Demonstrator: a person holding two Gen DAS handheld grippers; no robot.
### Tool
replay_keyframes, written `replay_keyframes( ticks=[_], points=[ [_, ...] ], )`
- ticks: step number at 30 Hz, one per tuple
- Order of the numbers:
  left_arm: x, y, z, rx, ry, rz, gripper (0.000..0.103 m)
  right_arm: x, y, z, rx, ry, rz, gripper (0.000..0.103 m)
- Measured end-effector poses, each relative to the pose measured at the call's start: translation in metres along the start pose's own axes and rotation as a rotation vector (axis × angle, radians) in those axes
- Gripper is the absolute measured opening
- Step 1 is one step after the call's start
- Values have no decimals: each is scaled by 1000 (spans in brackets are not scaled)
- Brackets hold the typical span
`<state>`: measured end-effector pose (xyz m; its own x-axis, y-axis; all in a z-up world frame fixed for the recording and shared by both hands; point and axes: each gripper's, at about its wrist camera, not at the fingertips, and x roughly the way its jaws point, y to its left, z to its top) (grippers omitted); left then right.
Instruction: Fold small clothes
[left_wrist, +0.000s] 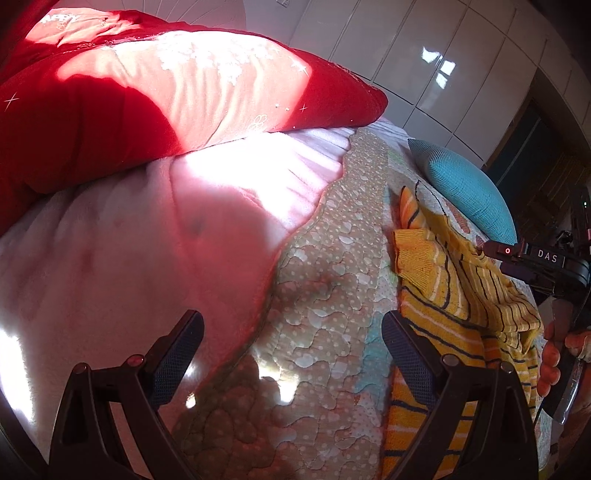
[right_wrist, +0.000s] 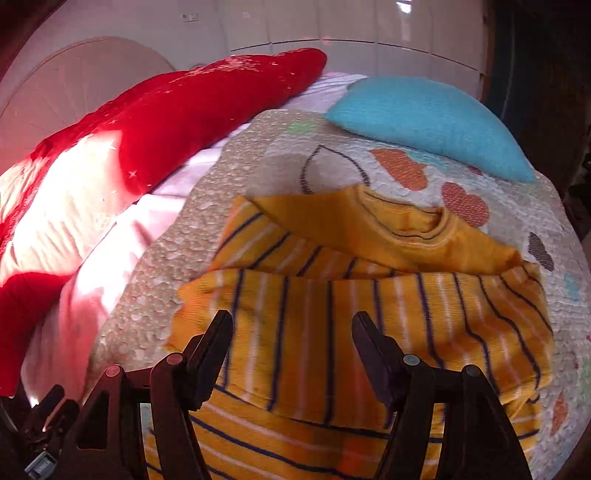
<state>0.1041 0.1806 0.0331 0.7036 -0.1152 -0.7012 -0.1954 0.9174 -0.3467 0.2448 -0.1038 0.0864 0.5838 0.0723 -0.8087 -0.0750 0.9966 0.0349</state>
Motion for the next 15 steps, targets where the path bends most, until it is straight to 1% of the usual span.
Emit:
replay_keyframes(
  ticks=[2,4,5,6,7,9,10,12,15],
  points=[
    [0,-5,-2,12,1,-6,96,5,-37,-6,12,28,-106,72],
    [0,-10,-4,28,6,-16,96,20,-74,-17,3,117,-222,72],
    [0,-13,-5,36,6,-16,96,26,-94,-23,11,154,-278,69],
    [0,-16,-6,45,5,-14,96,29,-115,-30,36,172,-306,67],
    [1,-19,-7,54,3,-12,96,29,-135,-35,84,177,-319,67],
    [3,-24,-9,70,7,-9,96,23,-171,-42,214,164,-305,65],
    [4,-27,-10,75,12,-9,96,20,-185,-44,264,163,-316,65],
    [10,-31,-11,85,29,-11,96,18,-202,-45,314,162,-326,65],
    [13,-38,-12,105,41,-22,96,1,-209,-47,365,86,-264,67]
  ],
)
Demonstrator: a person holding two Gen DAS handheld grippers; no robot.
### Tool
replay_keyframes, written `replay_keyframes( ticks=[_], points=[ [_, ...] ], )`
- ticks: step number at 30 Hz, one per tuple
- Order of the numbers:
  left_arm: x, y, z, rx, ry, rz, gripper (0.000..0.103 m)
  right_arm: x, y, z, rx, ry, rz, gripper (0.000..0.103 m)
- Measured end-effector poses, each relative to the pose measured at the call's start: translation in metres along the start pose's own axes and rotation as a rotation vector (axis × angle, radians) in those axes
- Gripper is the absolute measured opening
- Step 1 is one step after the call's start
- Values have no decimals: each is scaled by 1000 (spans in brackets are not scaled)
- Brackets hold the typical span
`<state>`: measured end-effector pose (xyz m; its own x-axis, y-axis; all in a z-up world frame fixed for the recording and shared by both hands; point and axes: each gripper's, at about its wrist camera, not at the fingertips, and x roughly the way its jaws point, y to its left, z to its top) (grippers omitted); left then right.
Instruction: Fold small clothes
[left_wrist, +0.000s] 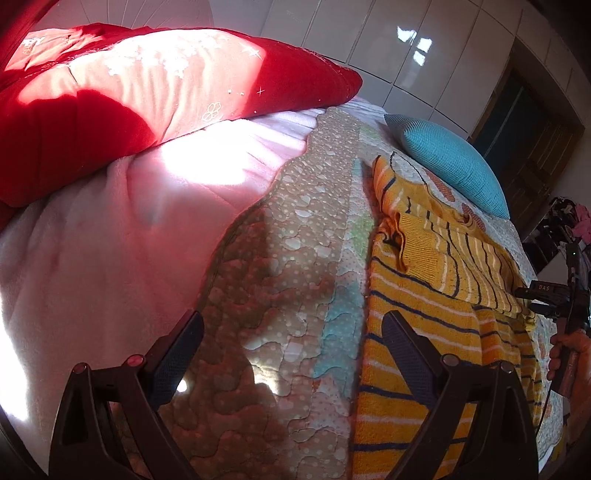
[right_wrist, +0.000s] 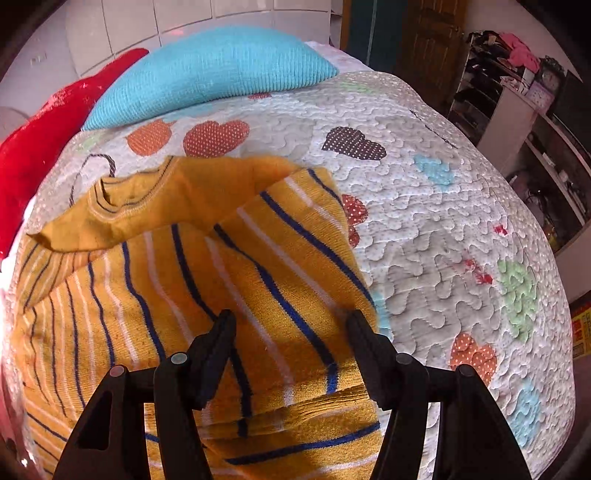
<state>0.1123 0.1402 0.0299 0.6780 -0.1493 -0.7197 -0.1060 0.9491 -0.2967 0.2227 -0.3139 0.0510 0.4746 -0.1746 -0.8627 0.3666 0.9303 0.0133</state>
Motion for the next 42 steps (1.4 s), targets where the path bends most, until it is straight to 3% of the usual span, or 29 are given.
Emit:
replay_keyframes(
  ticks=[3,9,13,18,21,22,26,30,31,34,38,40,42],
  points=[
    [-1,-8,-2,25,-5,-12,96,-24,-8,-10,20,-40,92,70],
    [5,-18,-11,46,25,-22,96,-62,-14,-46,-54,-58,146,71],
    [7,-19,-15,39,34,-3,96,-73,-9,-58,-35,-50,241,71],
    [11,-18,-20,49,46,28,96,-75,59,-71,-141,-36,344,71],
    [13,-16,-21,48,54,31,96,-65,116,-76,-252,-13,383,52],
    [14,-16,-21,48,54,31,96,-59,134,-77,-276,-1,390,51],
    [16,-14,-21,43,59,31,96,-32,195,-79,-326,26,383,51],
    [18,-15,-22,50,59,37,96,-10,241,-84,-424,64,316,70],
    [19,-16,-21,53,60,40,96,-13,244,-84,-441,59,309,70],
    [20,-16,-21,55,62,42,96,-31,223,-83,-404,96,425,70],
    [19,-17,-21,56,60,42,96,-71,144,-97,-328,147,518,70],
    [19,-18,-23,58,53,43,96,-95,90,-110,-324,120,465,70],
    [19,-18,-25,62,40,44,97,-116,27,-121,-308,69,353,70]
  ],
)
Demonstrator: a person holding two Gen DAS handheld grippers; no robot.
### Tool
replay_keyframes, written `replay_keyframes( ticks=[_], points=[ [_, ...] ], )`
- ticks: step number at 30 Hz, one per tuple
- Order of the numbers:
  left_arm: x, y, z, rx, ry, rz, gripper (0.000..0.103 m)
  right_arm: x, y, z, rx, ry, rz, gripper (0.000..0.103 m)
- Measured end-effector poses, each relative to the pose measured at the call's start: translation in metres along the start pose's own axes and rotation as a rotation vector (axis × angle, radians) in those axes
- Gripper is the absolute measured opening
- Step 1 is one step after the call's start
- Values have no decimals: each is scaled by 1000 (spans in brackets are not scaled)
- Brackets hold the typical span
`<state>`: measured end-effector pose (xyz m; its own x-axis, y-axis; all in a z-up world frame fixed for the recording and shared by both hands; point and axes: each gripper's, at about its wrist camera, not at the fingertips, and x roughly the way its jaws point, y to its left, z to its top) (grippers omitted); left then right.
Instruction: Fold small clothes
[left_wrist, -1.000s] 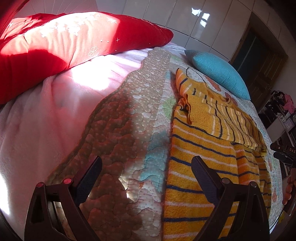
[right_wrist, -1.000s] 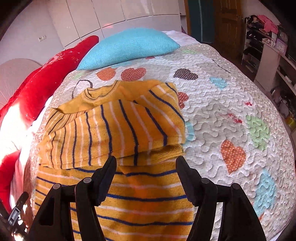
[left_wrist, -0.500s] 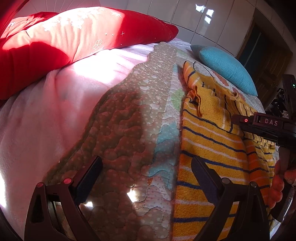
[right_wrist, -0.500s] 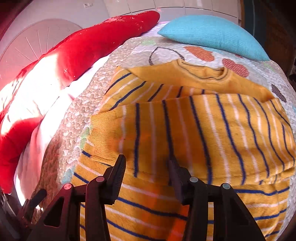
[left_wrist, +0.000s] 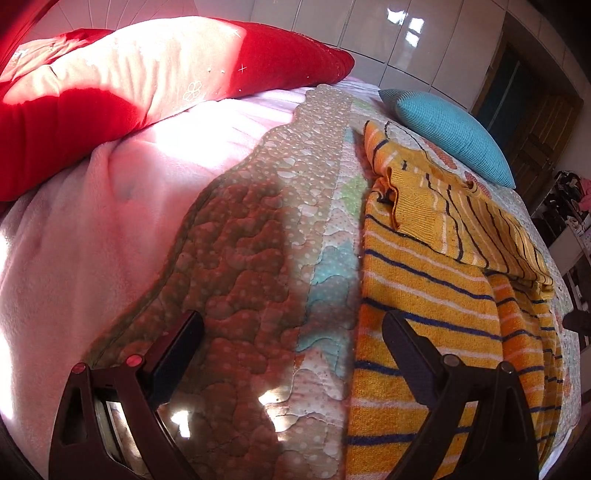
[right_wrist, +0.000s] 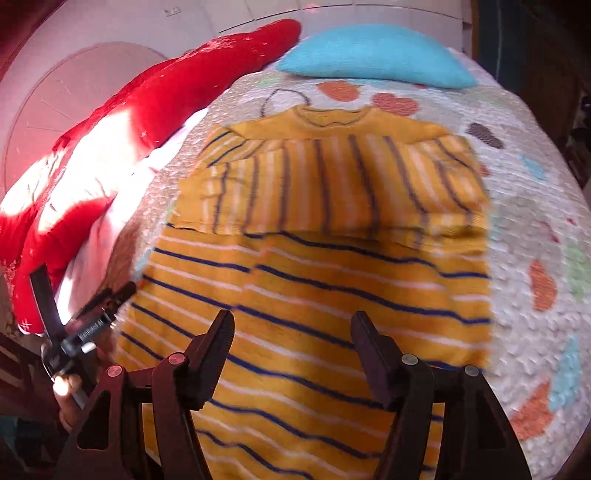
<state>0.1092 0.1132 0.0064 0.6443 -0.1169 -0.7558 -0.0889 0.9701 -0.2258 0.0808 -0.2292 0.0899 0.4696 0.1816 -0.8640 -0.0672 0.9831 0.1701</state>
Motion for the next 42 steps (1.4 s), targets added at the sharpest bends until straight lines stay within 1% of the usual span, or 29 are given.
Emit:
replay_keyframes(
  ticks=[2,3,4,5,7,8,10,12,14,16,18,19,20,22,25,27,28,30,31,32,33,35,36,37,38,39,40,41,42],
  points=[
    [0,-1,-3,6,-19,10,98,-34,-46,-30,31,-28,-136,70],
    [-1,-2,-6,10,-27,8,98,-49,-69,-46,61,-37,-174,70],
    [-2,-1,-6,8,-33,-3,98,-63,-90,-60,102,-45,-187,71],
    [-4,1,-6,-1,-33,-16,98,-74,-109,-75,149,-55,-179,71],
    [-10,5,-7,-20,12,-40,98,-85,-141,-98,241,-76,-123,71],
    [-15,5,-8,-19,39,-64,98,-86,-151,-109,275,-89,-85,71],
    [-27,4,-11,-3,79,-119,98,-82,-159,-127,311,-110,-5,71],
    [-37,6,-16,-21,102,-187,98,-67,-154,-139,328,-117,90,71],
    [-40,10,-24,-50,128,-250,98,-47,-138,-147,330,-110,184,71],
    [-40,12,-32,-50,154,-275,96,-26,-118,-150,317,-101,247,71],
    [-44,8,-39,-19,156,-277,92,-16,-103,-149,288,-120,235,72],
    [-47,5,-42,-6,163,-291,88,-15,-96,-146,273,-133,230,72],
    [-48,2,-45,-3,175,-317,82,-13,-93,-144,267,-140,244,72],
    [-51,-3,-54,-8,195,-373,78,-8,-88,-140,277,-144,298,72],
    [-52,-11,-68,-9,191,-409,77,0,-75,-143,275,-150,343,72],
    [-58,-17,-77,2,178,-422,77,1,-66,-150,274,-160,395,72],
    [-61,-20,-80,6,177,-442,77,2,-62,-153,276,-167,427,72],
    [-63,-23,-87,-11,195,-506,77,5,-58,-160,298,-170,515,72],
    [-64,-25,-89,-18,199,-526,77,7,-56,-162,312,-172,542,71],
    [-64,-27,-91,-20,200,-534,77,8,-54,-164,317,-183,542,70],
    [-62,-27,-91,-27,201,-534,77,8,-53,-166,316,-194,528,67],
    [-58,-25,-88,-73,214,-542,76,10,-52,-167,328,-201,498,57],
    [-56,-23,-86,-100,219,-537,72,12,-52,-167,340,-202,480,44],
    [-54,-23,-84,-119,228,-517,55,14,-52,-167,354,-196,453,21],
    [-50,-22,-82,-128,246,-485,24,15,-55,-169,372,-181,423,12],
    [-46,-21,-81,-135,270,-451,7,18,-58,-170,398,-172,435,11],
    [-42,-19,-82,-152,289,-445,8,20,-61,-170,425,-175,462,10],
    [-42,-18,-82,-165,289,-441,8,19,-66,-171,439,-171,479,10],
    [-45,-20,-82,-153,283,-422,7,18,-67,-171,444,-169,489,10]
  ],
)
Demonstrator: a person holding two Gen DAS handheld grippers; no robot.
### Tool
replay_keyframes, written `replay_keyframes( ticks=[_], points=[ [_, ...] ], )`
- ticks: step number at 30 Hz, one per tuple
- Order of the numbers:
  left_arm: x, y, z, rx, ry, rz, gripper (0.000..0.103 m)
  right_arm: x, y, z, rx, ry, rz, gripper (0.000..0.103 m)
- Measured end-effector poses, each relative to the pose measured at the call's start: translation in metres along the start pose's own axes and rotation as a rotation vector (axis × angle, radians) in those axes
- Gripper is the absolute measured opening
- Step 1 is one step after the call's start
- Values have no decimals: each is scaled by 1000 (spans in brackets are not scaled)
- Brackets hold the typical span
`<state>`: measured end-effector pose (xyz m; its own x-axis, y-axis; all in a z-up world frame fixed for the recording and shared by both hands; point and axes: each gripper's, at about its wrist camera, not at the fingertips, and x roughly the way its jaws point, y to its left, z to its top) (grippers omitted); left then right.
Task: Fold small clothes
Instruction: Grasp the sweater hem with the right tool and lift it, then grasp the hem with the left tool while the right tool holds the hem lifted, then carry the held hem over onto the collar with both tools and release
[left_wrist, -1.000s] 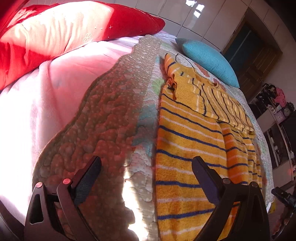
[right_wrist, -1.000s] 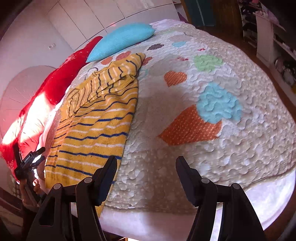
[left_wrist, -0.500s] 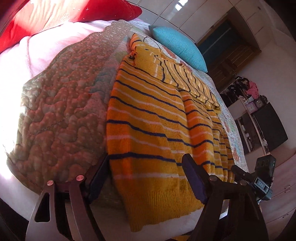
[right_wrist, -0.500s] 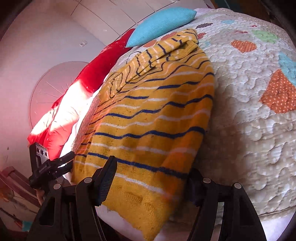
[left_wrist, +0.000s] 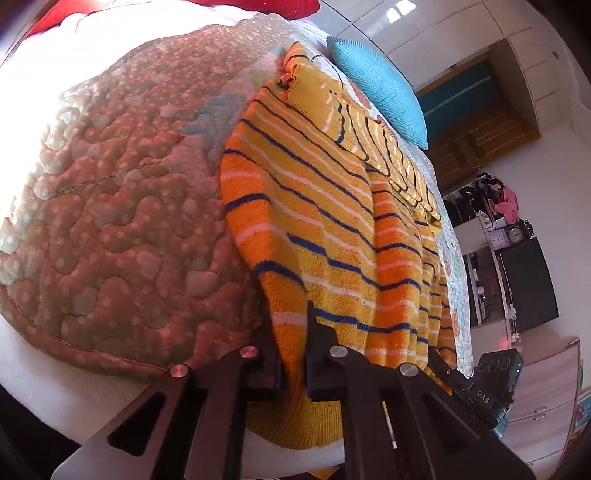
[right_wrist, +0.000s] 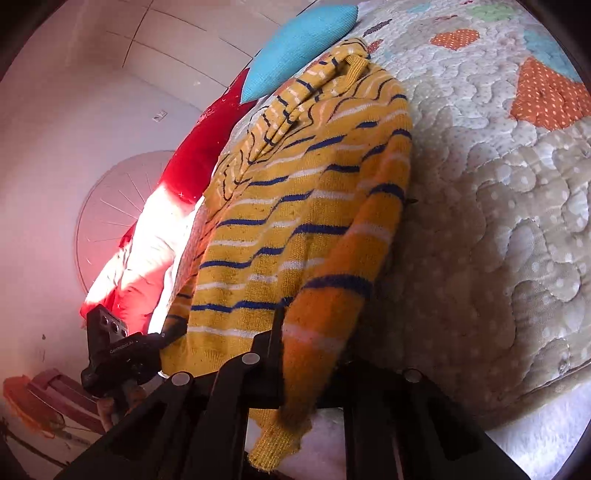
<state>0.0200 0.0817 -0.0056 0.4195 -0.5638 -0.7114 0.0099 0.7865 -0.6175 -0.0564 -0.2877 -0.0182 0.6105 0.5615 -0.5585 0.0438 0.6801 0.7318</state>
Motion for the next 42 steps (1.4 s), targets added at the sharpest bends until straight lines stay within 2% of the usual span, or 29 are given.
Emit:
replay_keyframes(
  ticks=[3,8,11,14,18,22,27,32,37,42],
  points=[
    [-13,-15,-6,61,-33,71,7,-10,2,-3,12,5,42,9],
    [-51,-30,-27,107,-84,69,7,-38,12,-24,-6,12,77,8],
    [-61,-28,-47,121,-75,65,7,-46,9,-42,-17,33,55,8],
    [-55,-20,-61,135,-52,106,7,-44,1,-48,-11,56,34,8],
    [-51,-11,-57,99,-40,89,7,-43,2,-36,-30,60,38,9],
    [-56,-18,-46,124,-71,83,7,-46,12,-25,-72,55,41,9],
    [-57,-29,-15,112,-95,16,8,-47,26,3,-80,6,98,10],
    [-50,-48,35,92,-135,-16,8,-39,48,59,-128,-60,84,10],
    [-23,-74,103,126,-192,19,8,-20,59,131,-123,-126,78,10],
    [22,-85,168,116,-191,75,8,23,46,189,-51,-126,31,10]
  ],
)
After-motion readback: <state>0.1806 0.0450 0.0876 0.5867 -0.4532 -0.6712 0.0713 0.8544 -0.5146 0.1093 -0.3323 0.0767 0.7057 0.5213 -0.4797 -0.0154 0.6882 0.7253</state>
